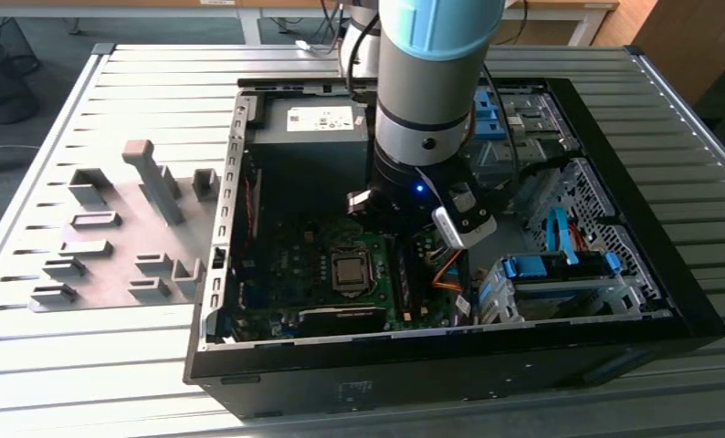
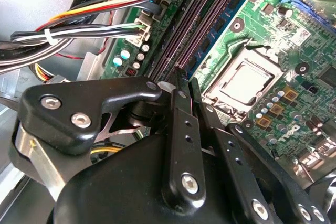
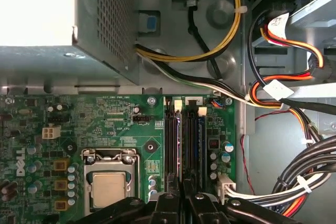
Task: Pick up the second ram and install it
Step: 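Insert the second ram into the second slot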
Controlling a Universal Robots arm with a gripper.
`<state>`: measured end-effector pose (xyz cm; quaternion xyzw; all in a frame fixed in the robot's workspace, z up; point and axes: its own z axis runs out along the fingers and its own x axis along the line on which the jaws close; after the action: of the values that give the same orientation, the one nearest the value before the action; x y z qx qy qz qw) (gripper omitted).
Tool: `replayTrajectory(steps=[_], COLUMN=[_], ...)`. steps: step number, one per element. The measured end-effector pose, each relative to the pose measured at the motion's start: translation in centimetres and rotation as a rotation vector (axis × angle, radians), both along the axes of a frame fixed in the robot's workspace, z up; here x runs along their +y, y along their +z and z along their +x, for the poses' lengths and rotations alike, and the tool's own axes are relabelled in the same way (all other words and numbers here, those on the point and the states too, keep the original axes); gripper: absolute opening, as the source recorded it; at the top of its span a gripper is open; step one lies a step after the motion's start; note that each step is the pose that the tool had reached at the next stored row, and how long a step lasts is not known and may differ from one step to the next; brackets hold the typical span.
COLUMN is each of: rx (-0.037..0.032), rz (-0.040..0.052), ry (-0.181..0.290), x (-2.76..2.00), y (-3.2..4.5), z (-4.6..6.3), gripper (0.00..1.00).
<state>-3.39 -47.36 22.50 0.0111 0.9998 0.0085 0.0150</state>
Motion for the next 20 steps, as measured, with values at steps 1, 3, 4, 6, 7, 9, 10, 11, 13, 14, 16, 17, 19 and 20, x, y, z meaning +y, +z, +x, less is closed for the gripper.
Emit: replayTrajectory(steps=[1,3,4,6,7,9,10,11,13,14,16,17,19,20], rx=[0.0,0.0023,0.0042,0.0077,0.01,0.0155,0.0176,0.0192,0.0193,0.0193,0.0194,0.0194,0.0194,0.0194], rz=[0.0001,0.0004,0.0002,0.0002,0.0002,0.0003,0.0004,0.0004,0.0004,0.0004,0.0004,0.0003,0.0002,0.0002], ry=[0.0,0.0,0.0,0.0,0.0,0.0,0.0,0.0,0.0,0.0,0.0,0.0,0.0,0.0], x=[0.0,-0.02,-0.02,-0.02,-0.02,-0.02,-0.02,-0.02,-0.03,-0.03,-0.03,-0.05,-0.07,-0.1], y=[-0.01,-0.02,-0.01,-0.01,-0.01,-0.02,-0.04,-0.07,-0.11,-0.14,-0.3,-0.45,-0.64,-0.7], z=[0.0,0.11,0.17,0.32,0.36,0.4,0.4,0.39,0.4,0.4,0.4,0.4,0.4,0.4], gripper=[0.14,0.14,0.14,0.14,0.14,0.14,0.14,0.14,0.14,0.14,0.14,0.14,0.14,0.14])
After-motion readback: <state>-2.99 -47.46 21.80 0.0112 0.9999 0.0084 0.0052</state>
